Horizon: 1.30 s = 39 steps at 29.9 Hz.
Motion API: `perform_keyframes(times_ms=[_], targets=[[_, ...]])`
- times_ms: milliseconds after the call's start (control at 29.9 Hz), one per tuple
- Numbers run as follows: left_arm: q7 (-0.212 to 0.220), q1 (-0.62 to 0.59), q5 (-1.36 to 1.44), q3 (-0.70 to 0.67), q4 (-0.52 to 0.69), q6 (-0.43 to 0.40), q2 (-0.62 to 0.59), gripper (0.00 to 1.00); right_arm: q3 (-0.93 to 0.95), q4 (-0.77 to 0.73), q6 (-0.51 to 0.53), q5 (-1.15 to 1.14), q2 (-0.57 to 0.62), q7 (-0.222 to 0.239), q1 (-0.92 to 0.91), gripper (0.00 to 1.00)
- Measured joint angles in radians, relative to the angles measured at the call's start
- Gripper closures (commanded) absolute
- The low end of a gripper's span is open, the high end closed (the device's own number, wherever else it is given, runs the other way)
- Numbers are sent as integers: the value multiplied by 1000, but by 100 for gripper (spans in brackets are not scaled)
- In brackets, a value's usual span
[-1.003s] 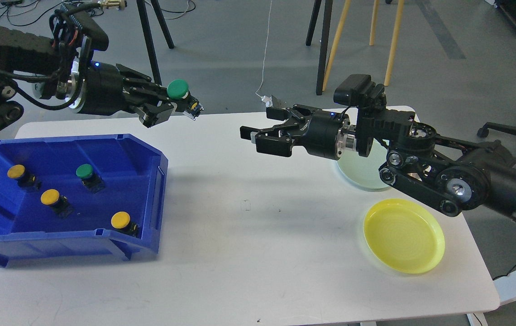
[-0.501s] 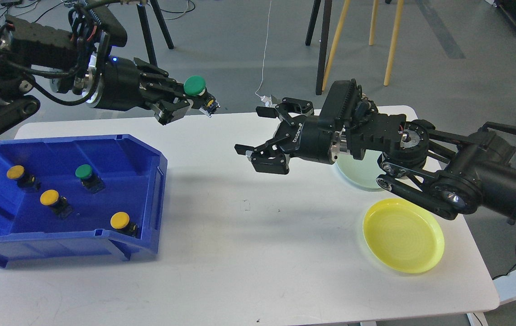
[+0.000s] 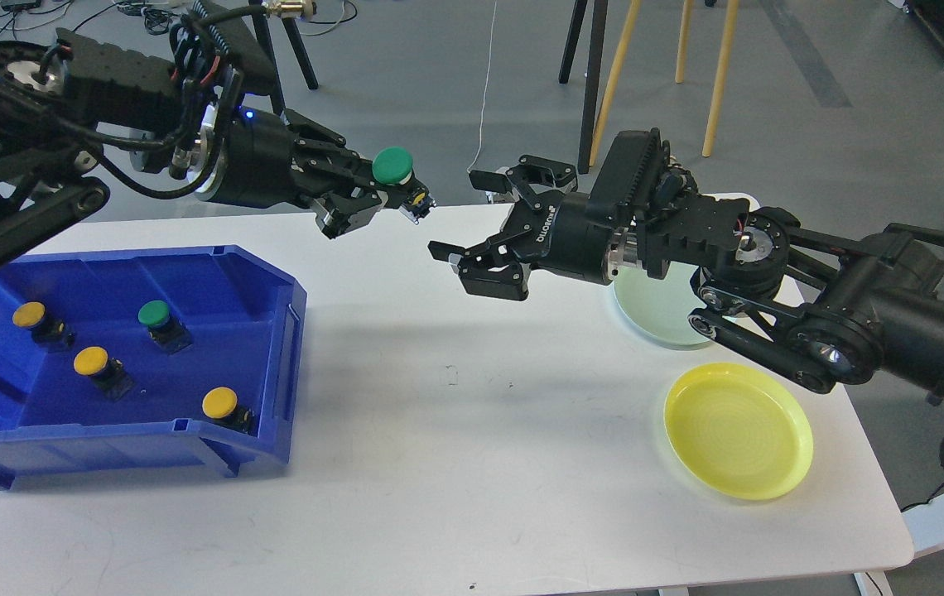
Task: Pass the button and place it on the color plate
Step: 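Bring the held button toward the right gripper reaching in, then grasp the green button with the right gripper, release left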
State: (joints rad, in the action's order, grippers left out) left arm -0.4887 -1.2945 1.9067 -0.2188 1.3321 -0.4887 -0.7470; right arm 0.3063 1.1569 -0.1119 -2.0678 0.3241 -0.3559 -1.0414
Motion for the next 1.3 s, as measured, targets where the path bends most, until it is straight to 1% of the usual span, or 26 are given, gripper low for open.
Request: perform_keyframes(times_ms=[201,334,434,468,568,602,668,702,735,769,969,1036,1136,1237,1303], targets=[[0,-6,0,-1,25,0,26,78,0,0,0,0,-2,0,-2,2],[0,-11,1,-1,31,0,33,78,1,0,0,-1,-2,0,-3,7],[0,-11,2,-1,32,0,36,78,0,-1,0,-11,-2,-4,-3,17],[0,-11,2,-1,32,0,36,78,0,-1,0,-16,-2,-5,-3,23],[0,-11,2,-1,32,0,36,78,0,-1,-1,-36,0,-7,-3,34],[0,-11,2,-1,32,0,36,78,-1,-2,-1,-42,0,-8,-3,37],[0,-11,2,-1,32,0,36,78,-2,-3,-1,-53,0,-8,-3,40],[0,-11,2,-1,32,0,36,78,-2,-3,-1,-56,0,-8,-3,46],[0,-11,2,-1,32,0,35,78,-2,-3,-1,-57,-1,-8,-3,49],[0,-11,2,0,32,0,35,78,-2,-4,-1,-58,-2,-8,-3,50],[0,-11,2,-1,32,0,35,78,1,-7,0,-59,-5,0,-2,66],[0,-11,2,-1,32,0,36,78,3,-8,0,-59,-5,2,-2,67],[1,-11,1,-2,31,0,40,78,12,-10,0,-59,-6,6,-2,78],[1,-11,1,-3,31,0,46,78,16,-15,0,-59,-5,8,-2,93],[1,-11,0,-4,31,0,48,78,18,-19,0,-59,-6,9,-3,98]])
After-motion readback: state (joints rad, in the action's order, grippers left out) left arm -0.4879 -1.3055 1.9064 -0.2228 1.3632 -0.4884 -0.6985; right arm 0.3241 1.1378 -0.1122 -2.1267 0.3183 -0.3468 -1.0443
